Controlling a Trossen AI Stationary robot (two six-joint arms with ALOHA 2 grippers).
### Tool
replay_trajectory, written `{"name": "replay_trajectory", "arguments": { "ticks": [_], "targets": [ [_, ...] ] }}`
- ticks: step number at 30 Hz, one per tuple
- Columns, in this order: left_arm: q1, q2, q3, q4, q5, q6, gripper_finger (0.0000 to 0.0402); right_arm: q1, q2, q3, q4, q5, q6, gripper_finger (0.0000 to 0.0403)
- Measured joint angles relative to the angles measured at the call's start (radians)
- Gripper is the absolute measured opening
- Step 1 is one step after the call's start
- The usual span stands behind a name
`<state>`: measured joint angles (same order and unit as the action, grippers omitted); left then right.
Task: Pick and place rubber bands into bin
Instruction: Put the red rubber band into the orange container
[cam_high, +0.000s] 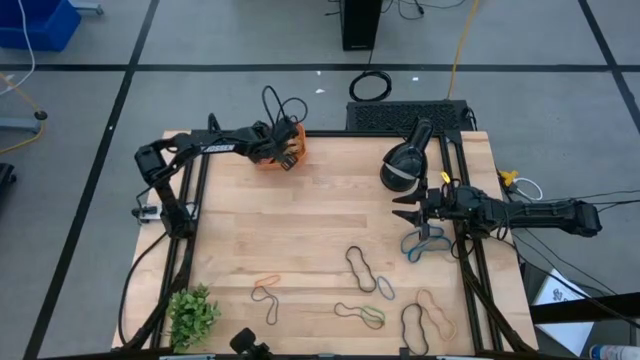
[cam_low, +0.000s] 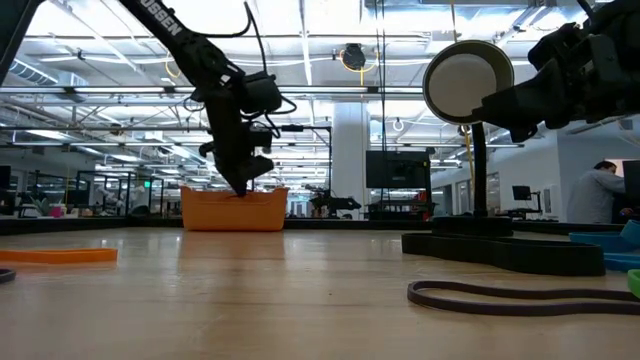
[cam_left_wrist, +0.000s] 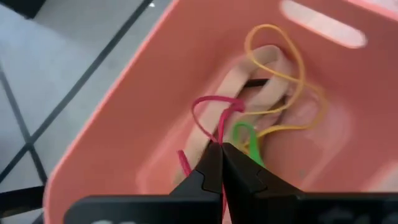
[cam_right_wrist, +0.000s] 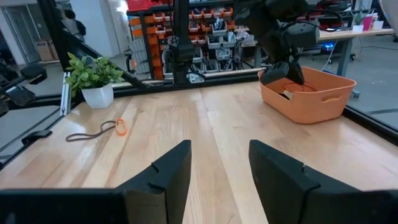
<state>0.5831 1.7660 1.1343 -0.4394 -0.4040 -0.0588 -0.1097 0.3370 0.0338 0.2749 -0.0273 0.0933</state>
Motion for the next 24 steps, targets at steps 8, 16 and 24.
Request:
{"name": "replay_trajectory", "arguments": {
  "ticks": [8,16,24],
  "targets": [
    [-0.001,0.0,0.0,0.005,0.004,0.001,0.0046,0.0,0.0,0.0,-0.004,0.0,-0.001,0.0155],
    [-0.002,0.0,0.0,0.007,0.003,0.036,0.0072,0.0,0.0,0.0,-0.004,0.0,-0.001,0.0155],
    [-0.002,-0.001,0.0,0.031,-0.005,0.038,0.0112,0.0,0.0,0.0,-0.004,0.0,-0.001,0.0155]
  ]
}}
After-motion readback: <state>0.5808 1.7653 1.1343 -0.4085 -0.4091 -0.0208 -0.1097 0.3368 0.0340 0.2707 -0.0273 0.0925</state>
